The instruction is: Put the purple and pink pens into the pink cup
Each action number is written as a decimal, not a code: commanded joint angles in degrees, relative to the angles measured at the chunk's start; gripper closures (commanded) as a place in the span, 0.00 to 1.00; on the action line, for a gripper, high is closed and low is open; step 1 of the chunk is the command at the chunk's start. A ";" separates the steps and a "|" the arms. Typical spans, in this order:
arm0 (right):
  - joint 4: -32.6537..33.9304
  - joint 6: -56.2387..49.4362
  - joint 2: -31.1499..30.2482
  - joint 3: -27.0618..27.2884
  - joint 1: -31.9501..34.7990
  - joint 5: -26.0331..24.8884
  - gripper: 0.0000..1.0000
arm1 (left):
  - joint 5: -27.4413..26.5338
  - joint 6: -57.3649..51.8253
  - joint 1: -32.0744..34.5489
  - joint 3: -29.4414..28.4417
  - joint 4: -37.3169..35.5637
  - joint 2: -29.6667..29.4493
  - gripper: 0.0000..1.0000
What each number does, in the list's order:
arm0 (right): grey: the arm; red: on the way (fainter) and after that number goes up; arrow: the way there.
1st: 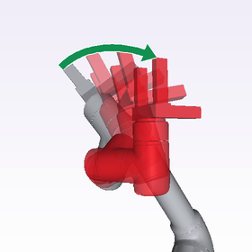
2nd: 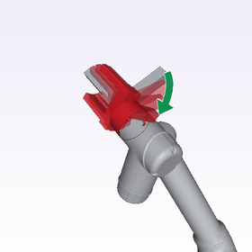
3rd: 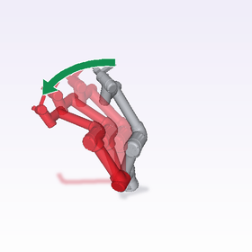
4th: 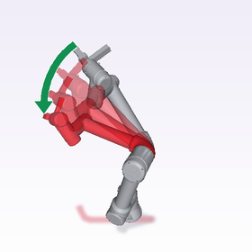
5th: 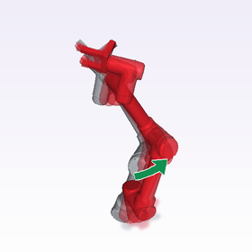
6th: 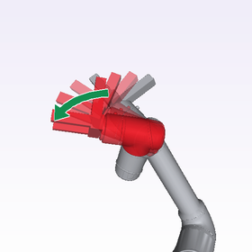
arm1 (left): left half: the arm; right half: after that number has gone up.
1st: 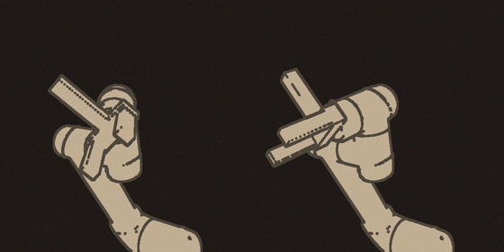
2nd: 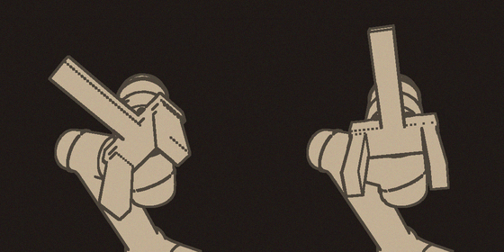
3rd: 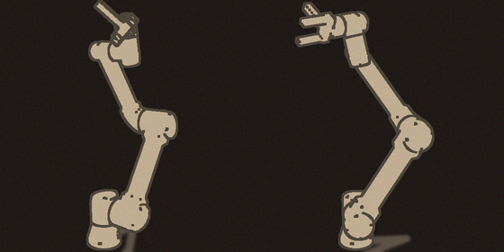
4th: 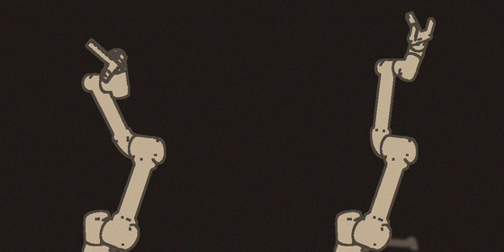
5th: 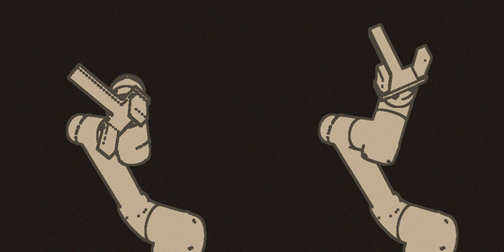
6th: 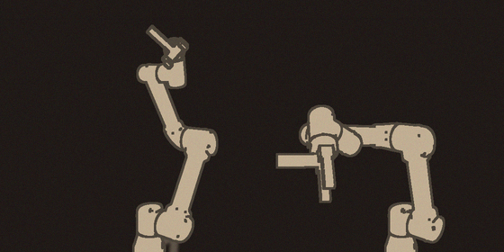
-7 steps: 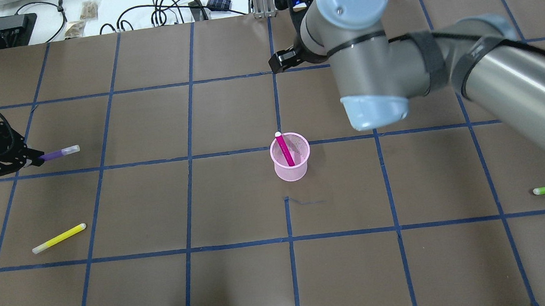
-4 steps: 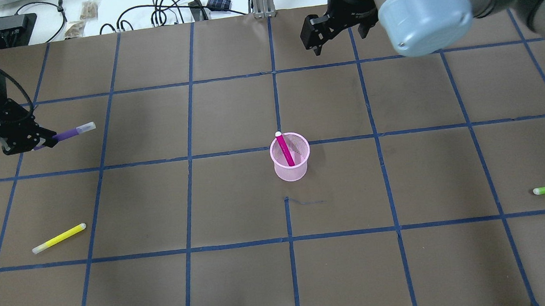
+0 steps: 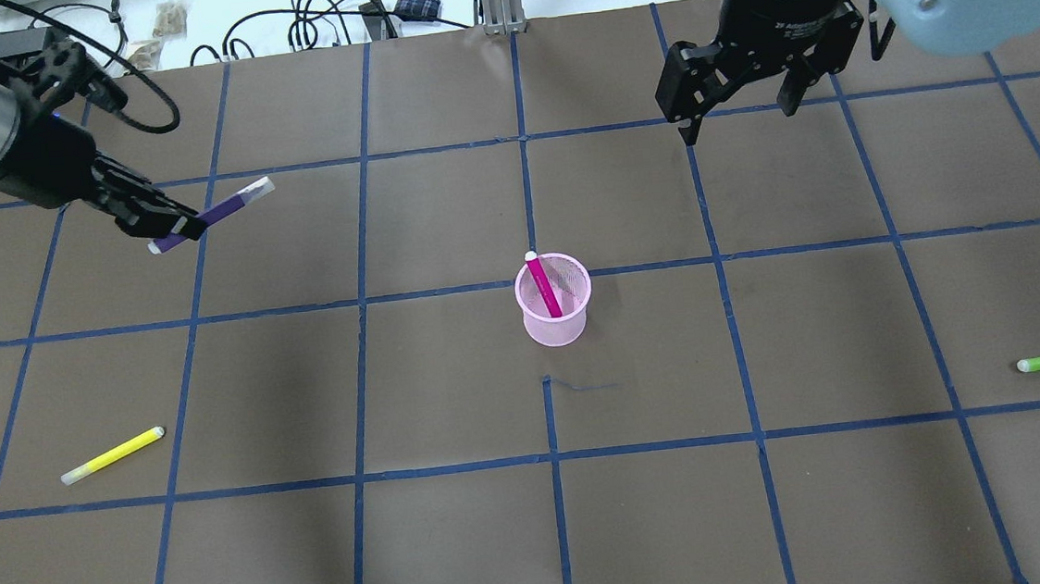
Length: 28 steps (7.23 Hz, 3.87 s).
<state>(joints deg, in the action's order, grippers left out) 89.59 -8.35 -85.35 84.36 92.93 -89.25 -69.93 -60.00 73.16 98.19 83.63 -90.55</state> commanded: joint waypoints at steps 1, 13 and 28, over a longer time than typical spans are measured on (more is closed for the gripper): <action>-0.73 -6.12 -0.52 0.11 -3.71 0.12 0.00 | 0.23 26.40 7.05 0.07 -0.66 1.60 1.00; -4.33 8.09 -1.58 0.19 -4.16 -0.49 0.00 | 27.82 124.35 25.01 0.95 -9.19 -14.72 1.00; -4.42 7.91 -1.93 0.28 -3.80 0.48 0.00 | -4.03 97.36 23.96 -10.39 -5.26 -6.76 0.00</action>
<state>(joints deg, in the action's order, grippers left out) 85.14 -0.39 -87.16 84.64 89.08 -88.94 -61.25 54.17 97.32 88.51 75.77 -99.87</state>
